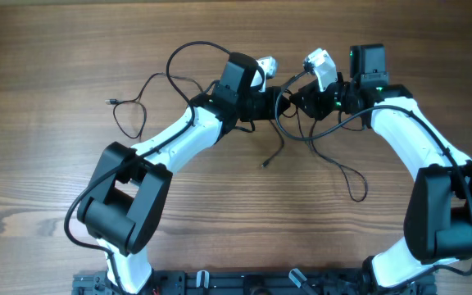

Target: Untangle cables

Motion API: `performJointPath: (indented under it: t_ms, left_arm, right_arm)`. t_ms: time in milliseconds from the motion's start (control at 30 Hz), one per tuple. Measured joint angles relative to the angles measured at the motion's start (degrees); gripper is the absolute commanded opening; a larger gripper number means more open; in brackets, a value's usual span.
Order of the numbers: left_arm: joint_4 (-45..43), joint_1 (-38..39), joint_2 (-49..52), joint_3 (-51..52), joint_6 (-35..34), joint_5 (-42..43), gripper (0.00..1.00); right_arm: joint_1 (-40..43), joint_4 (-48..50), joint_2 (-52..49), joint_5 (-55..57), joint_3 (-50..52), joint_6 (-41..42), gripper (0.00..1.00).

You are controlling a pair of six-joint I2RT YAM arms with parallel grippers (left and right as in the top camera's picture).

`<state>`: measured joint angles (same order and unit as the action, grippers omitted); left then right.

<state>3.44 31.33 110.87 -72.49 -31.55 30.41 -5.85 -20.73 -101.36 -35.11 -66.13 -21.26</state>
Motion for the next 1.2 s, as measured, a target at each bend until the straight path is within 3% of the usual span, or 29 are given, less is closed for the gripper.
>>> performJointPath:
  t_ms: [33, 233, 267, 300, 933, 1067, 1200]
  left_arm:
    - [0.00, 0.00, 0.00, 0.00, 0.07, 0.42, 0.04]
    - [1.31, -0.02, 0.00, 0.00, 1.36, 1.14, 0.04]
    - [2.01, -0.09, 0.00, 0.00, 1.49, 0.87, 0.04]
    - [2.23, -0.24, 0.00, 0.00, 1.51, 0.76, 0.04]
    - [2.08, -0.70, 0.00, 0.00, 4.33, 5.09, 0.04]
    - [2.10, -0.70, 0.00, 0.00, 4.33, 5.14, 0.04]
    - [2.05, -0.70, 0.00, 0.00, 4.33, 6.16, 0.04]
  right_arm:
    - [0.00, -0.02, 0.00, 0.00, 0.00, -0.55, 0.04]
    - [1.29, 0.39, 0.02, -5.27, 0.00, -1.49, 0.04]
    - [2.16, 0.39, 0.15, -7.08, 0.00, -1.36, 0.34]
    - [3.63, 0.13, 0.63, -8.74, 0.00, -0.39, 0.47]
    - [2.29, -5.27, 0.33, -0.61, -0.07, -5.73, 0.49]
    - [2.27, -4.74, -1.99, -1.27, -0.07, -6.05, 0.45]
    - [2.27, -0.31, -3.43, -8.59, -0.02, -5.79, 0.47]
